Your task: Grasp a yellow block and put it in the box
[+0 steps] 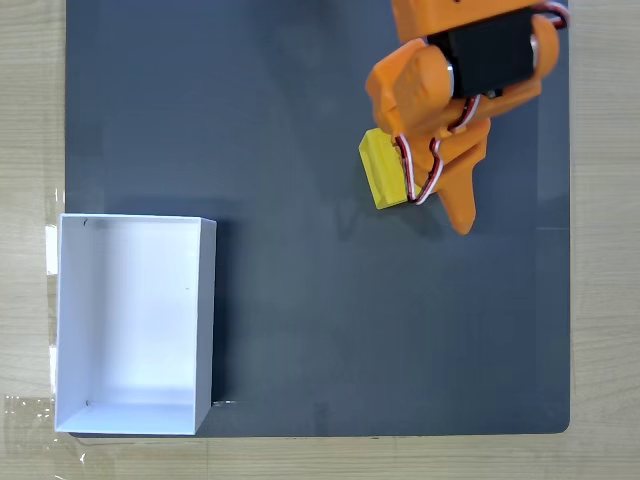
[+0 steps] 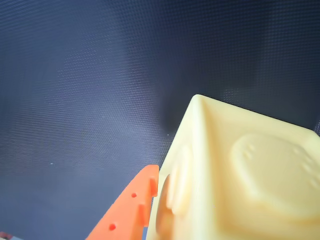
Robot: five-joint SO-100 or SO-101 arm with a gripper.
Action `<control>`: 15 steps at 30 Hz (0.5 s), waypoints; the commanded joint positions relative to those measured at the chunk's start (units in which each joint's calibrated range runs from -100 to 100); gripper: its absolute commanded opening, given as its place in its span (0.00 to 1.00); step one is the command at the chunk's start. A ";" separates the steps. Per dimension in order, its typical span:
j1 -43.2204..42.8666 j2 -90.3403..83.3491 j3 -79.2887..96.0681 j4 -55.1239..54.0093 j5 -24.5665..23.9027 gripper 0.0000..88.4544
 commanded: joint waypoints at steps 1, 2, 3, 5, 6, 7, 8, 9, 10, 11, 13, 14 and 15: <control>0.10 0.87 -2.56 -1.36 -0.02 0.60; 0.10 1.21 -2.56 -1.53 -0.02 0.60; 0.10 1.72 -2.56 -1.62 -0.02 0.60; 0.19 2.48 -2.56 -1.62 0.03 0.58; 0.27 2.73 -2.56 -1.62 0.03 0.56; 0.44 2.90 -2.56 -1.71 0.03 0.52; 0.53 2.90 -2.56 -1.79 0.03 0.49; 0.61 2.90 -2.56 -1.79 0.03 0.44; 0.61 2.90 -2.56 -1.88 0.03 0.40; 0.61 2.73 -2.56 -1.88 0.03 0.36; 0.61 2.48 -2.56 -1.88 0.03 0.29; 0.44 2.40 -2.65 -1.88 0.03 0.27; 0.36 2.23 -2.65 -1.88 0.03 0.26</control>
